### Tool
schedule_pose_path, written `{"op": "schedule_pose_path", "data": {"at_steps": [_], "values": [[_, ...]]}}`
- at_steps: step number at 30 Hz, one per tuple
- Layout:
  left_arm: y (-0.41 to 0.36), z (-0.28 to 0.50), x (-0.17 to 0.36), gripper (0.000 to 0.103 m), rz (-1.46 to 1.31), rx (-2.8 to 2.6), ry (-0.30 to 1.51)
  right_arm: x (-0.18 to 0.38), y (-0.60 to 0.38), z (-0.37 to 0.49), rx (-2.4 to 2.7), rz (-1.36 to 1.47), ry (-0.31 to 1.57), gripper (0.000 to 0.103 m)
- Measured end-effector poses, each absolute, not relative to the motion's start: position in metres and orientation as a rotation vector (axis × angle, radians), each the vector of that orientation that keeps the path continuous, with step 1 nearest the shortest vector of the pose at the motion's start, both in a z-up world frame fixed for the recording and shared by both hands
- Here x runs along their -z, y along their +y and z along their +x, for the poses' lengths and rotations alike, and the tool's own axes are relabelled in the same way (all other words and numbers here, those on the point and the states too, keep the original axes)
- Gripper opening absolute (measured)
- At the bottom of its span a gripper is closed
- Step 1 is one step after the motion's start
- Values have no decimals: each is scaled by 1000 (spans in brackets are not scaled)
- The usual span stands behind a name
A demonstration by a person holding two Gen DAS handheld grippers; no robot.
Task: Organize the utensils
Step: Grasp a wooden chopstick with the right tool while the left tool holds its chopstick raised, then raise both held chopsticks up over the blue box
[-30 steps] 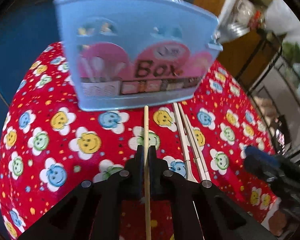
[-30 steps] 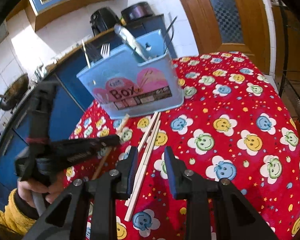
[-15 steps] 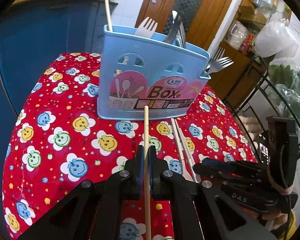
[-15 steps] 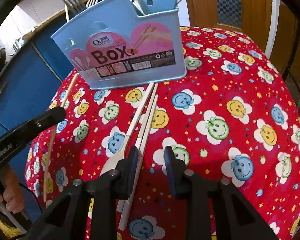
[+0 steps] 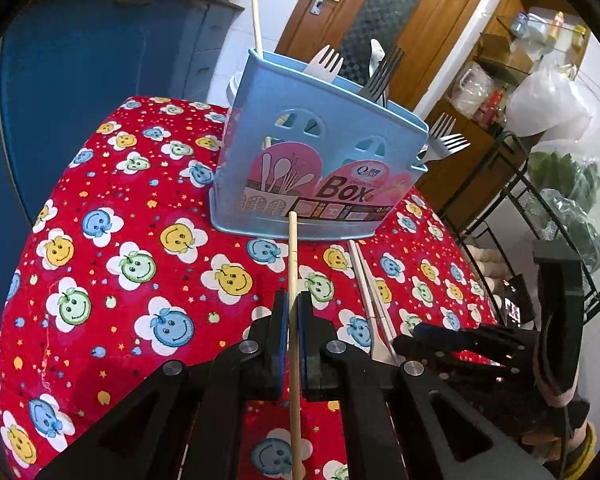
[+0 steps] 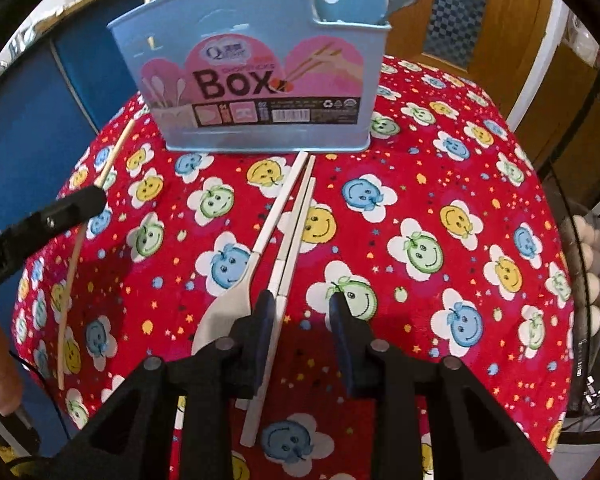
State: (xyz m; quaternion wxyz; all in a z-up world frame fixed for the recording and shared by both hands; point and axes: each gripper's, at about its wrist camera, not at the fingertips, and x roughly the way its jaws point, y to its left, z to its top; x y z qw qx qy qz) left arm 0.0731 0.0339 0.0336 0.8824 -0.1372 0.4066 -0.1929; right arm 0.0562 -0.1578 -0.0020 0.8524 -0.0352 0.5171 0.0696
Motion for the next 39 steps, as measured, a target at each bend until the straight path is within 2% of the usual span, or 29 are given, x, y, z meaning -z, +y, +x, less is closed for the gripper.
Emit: {"op": "schedule_pose_path", "data": {"at_steps": [4, 6, 17, 19, 21, 23, 31, 39], "values": [[36, 71, -34, 4, -288, 409, 839, 1, -161, 56, -120, -83, 1107, 33], [36, 71, -34, 4, -294, 411, 839, 3, -164, 58, -108, -74, 1122, 41], [38, 73, -32, 4, -298, 408, 843, 8, -154, 83, -117, -118, 1124, 39], [38, 72, -33, 4, -296, 403, 843, 9, -154, 93, -144, -133, 1126, 32], [39, 71, -34, 4, -293, 400, 839, 8, -155, 100, -177, -148, 1133, 18], [38, 70, -37, 4, -288, 399, 833, 8, -158, 107, -195, -156, 1141, 11], [34, 65, -50, 4, -288, 413, 806, 6, -200, 131, -319, 120, 1218, 6], [33, 53, -75, 4, -293, 411, 704, -31, -212, 95, -416, 218, 1023, 6]]}}
